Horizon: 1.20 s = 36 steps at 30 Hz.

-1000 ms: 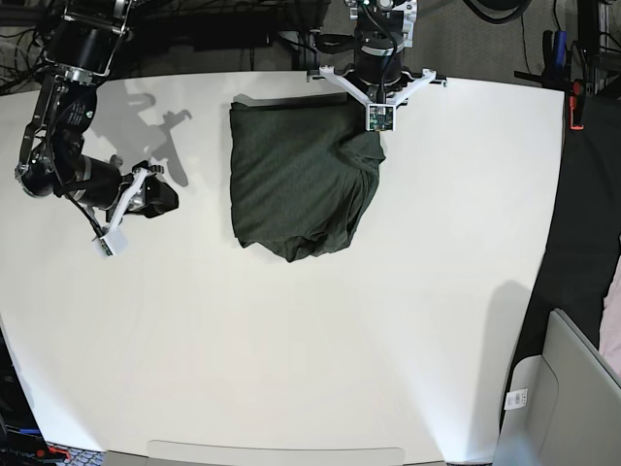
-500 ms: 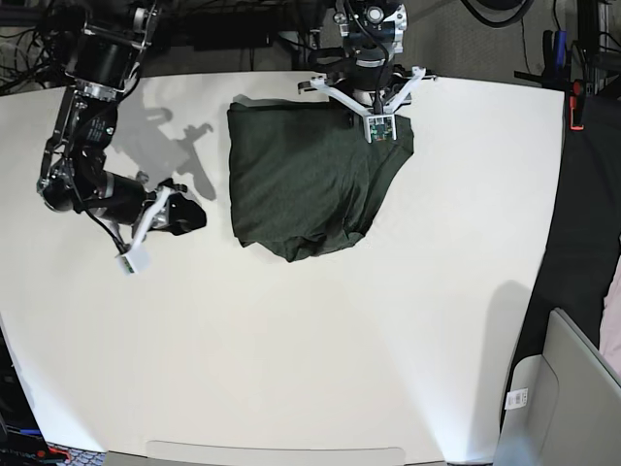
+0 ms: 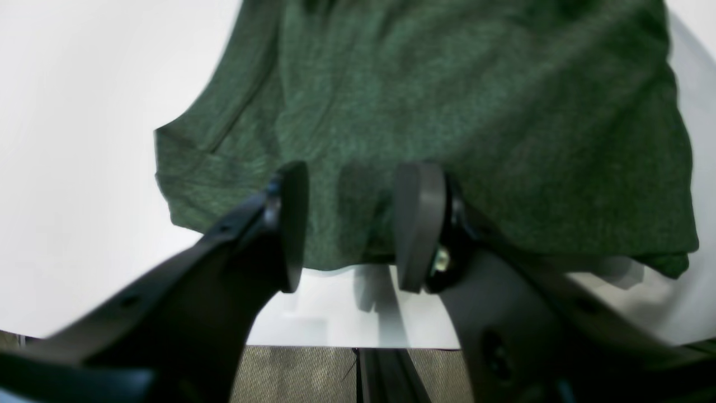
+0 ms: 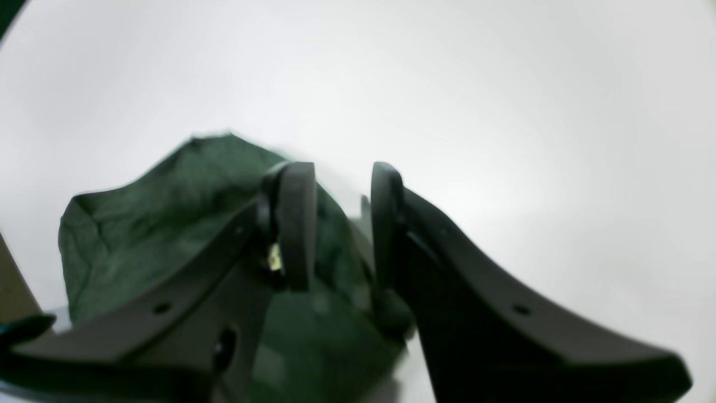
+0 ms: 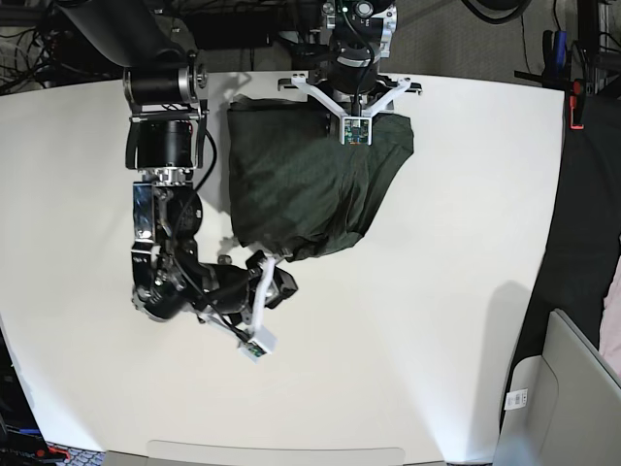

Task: Fold the T-shirt properly
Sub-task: 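Move the right gripper over the bundle and grasp its loose edge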

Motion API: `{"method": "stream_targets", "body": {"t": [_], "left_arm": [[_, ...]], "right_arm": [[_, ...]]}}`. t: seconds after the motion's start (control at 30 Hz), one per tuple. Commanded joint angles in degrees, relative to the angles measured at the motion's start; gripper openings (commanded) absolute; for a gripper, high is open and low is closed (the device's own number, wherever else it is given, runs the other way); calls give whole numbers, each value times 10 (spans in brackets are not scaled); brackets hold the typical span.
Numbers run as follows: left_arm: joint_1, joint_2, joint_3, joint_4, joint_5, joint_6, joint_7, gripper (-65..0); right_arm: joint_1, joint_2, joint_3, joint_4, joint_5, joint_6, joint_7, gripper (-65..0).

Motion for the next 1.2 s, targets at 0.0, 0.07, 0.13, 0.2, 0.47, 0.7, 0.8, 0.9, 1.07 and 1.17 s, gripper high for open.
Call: {"method": "stream_targets", "body": {"t": [0.0,0.07,0.13,0.2,0.47,0.7,0.8,0.9,1.07,1.17], "left_arm": [[27,3,31,18,-5,-18,-10,-440],[27,2,31,16,-5,-18,-9,-446],[27,2,28,15,-5,-18,-9,-446],[25,-4,28,15,-2,-18,-9,-446],[11,-38,27,15,-2,-18,-9,-446],[2,-40,26,15,-1,-18,-9,-446],[-1,-39,26,15,-3,-18,-9,-446],[-1,-39,26,15,-3,-18,-9,-446],[3,-40,27,15,-4,-18,-9,-446],[4,-40,28,15,-4,-18,-9,-446]], "right_arm": [[25,-10,-22,-1,9,4,16,-472],[46,-13,-78,-15,7,4,17,-471],[59,-17,-141,-17,7,4,17,-471],[67,-19,-196,-18,7,4,16,-471],[48,-9,-239,-59,7,4,-18,-471],[50,0,-240,-142,5,4,-8,-471],[52,-13,-241,-190,-5,4,65,-471],[52,-36,-241,-214,-55,4,151,-471],[49,-58,-237,-215,-75,4,237,-471],[49,-58,-237,-213,-75,4,279,-471]]}}
